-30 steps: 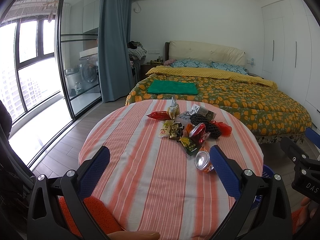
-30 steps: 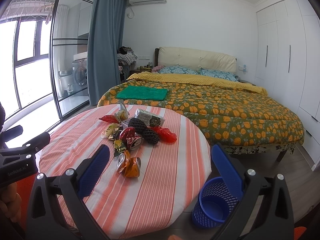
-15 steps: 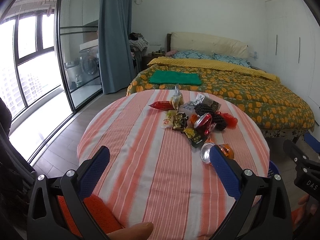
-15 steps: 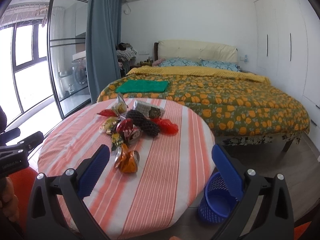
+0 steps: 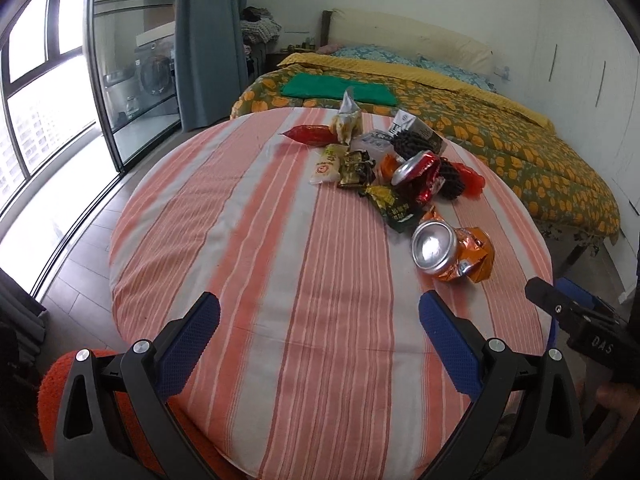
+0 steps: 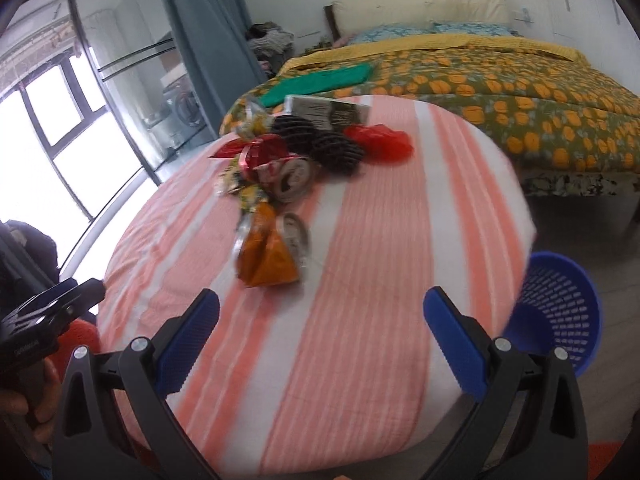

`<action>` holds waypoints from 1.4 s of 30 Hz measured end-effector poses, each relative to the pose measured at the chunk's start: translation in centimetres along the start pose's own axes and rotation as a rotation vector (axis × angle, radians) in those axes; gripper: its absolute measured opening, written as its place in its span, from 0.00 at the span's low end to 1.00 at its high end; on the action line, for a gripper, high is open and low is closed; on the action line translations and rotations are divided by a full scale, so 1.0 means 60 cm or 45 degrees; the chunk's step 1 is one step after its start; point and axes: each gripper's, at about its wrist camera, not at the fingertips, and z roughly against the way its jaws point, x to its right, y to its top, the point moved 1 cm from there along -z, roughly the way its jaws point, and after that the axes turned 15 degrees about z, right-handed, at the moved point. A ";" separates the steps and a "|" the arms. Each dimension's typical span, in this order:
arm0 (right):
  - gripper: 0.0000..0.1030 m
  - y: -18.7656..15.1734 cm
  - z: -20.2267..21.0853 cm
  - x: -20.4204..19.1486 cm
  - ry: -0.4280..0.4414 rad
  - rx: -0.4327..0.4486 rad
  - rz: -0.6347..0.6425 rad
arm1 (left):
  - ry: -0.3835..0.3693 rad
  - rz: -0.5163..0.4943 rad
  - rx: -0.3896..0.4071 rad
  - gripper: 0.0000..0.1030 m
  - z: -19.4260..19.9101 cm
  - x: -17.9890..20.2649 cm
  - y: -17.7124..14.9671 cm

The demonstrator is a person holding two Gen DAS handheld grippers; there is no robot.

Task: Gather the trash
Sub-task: 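Grasp the crushed can with orange wrapper with left tool while right tool grasps red can, then carry both cans to the blue wastebasket and open both tools to drop them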

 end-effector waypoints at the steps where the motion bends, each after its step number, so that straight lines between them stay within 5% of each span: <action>1: 0.96 -0.004 0.002 0.012 -0.027 0.000 -0.017 | -0.021 -0.006 -0.013 0.96 -0.005 0.005 -0.002; 9: 0.96 -0.027 0.030 0.097 -0.182 0.055 -0.155 | -0.219 -0.082 -0.104 0.96 -0.043 0.119 -0.007; 17: 0.96 -0.028 0.056 0.114 -0.202 0.111 -0.151 | -0.088 -0.147 -0.102 0.96 -0.150 0.238 -0.002; 24: 0.96 -0.030 0.055 0.117 -0.207 0.113 -0.127 | -0.040 -0.083 -0.179 0.95 -0.204 0.211 0.011; 26: 0.96 -0.031 0.052 0.118 -0.195 0.107 -0.132 | -0.107 -0.070 -0.202 0.69 -0.205 0.204 0.012; 29: 0.96 -0.033 0.047 0.118 -0.186 0.093 -0.128 | -0.158 -0.111 -0.222 0.58 -0.201 0.201 0.009; 37: 0.96 -0.032 0.038 0.116 -0.220 0.057 -0.112 | -0.237 -0.141 -0.234 0.52 -0.143 0.148 0.008; 42: 0.96 0.003 0.009 0.079 -0.138 0.021 -0.060 | -0.173 -0.096 -0.191 0.53 -0.119 0.086 0.018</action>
